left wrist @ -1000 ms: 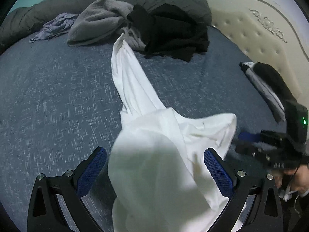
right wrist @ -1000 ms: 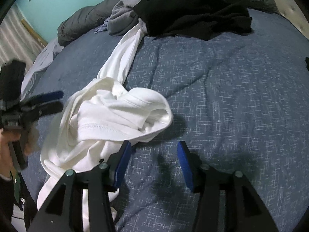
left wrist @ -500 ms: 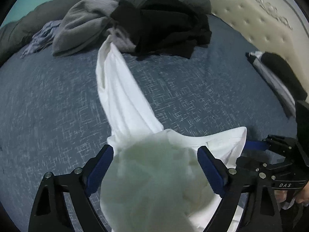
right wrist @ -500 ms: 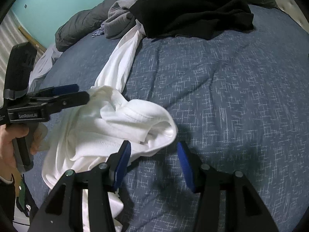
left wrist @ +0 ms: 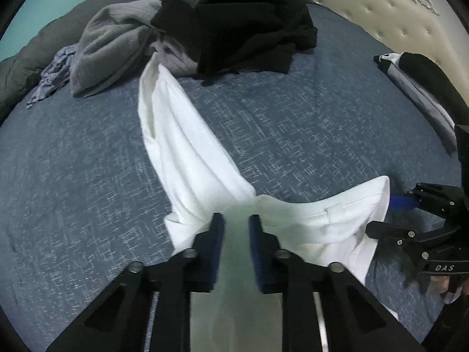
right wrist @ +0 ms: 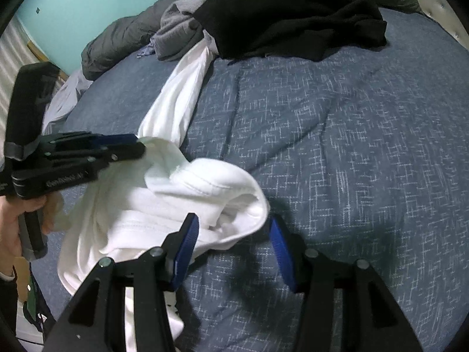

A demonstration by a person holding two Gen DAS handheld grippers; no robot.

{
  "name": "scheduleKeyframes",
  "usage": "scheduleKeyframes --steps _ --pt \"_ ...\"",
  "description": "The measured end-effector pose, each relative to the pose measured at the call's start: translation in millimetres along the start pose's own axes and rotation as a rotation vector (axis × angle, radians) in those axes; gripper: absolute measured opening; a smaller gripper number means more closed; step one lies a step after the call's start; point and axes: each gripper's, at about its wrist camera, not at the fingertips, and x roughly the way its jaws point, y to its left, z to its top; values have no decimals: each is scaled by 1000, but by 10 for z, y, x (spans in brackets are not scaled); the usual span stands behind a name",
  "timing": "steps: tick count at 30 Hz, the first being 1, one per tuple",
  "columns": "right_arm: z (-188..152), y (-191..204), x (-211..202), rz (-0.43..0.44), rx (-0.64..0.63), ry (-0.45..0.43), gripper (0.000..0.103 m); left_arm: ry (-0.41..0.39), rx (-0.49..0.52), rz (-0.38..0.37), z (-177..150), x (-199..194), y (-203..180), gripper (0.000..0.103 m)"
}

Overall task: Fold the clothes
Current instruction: 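Grasp the T-shirt hem with the left tool while the right tool regrasps another edge, then lift the T-shirt up with both tools, stretching it between them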

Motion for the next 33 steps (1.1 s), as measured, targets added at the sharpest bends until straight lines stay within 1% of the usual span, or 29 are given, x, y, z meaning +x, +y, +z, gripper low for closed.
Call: scheduleKeyframes --steps 1,2,3,4,6,9,14,17,20,26,31,33 --pt "2 1 7 -6 -4 0 48 -1 2 1 -4 -4 10 14" --pt "3 5 6 -12 -10 -2 39 -4 6 0 -5 1 11 12" --pt "5 9 6 -17 -16 -4 32 -6 10 0 -11 -2 15 9" --pt "7 12 5 -22 -21 -6 29 -7 14 0 -18 -6 19 8" --pt "10 14 -4 -32 -31 -13 13 -12 8 -5 -35 -28 48 7" --pt "14 5 -47 -44 -42 -30 4 -15 -1 -9 -52 -48 83 6" --pt "36 69 -187 -53 -77 -86 3 -38 -6 -2 -89 -179 134 6" --pt "83 138 -343 -56 -94 -137 2 -59 -11 12 -113 -330 179 5" --pt "161 275 -582 -61 -126 -191 2 -90 -20 26 -151 -564 224 5" --pt "325 681 -1148 -65 -202 -288 2 -162 -51 50 -286 -1197 304 5" --pt "457 1134 -1814 -66 -265 -388 2 -245 -76 62 -367 -1934 314 5" --pt "518 1330 -2095 -72 -298 -424 2 -290 -85 72 -390 -2286 316 5"
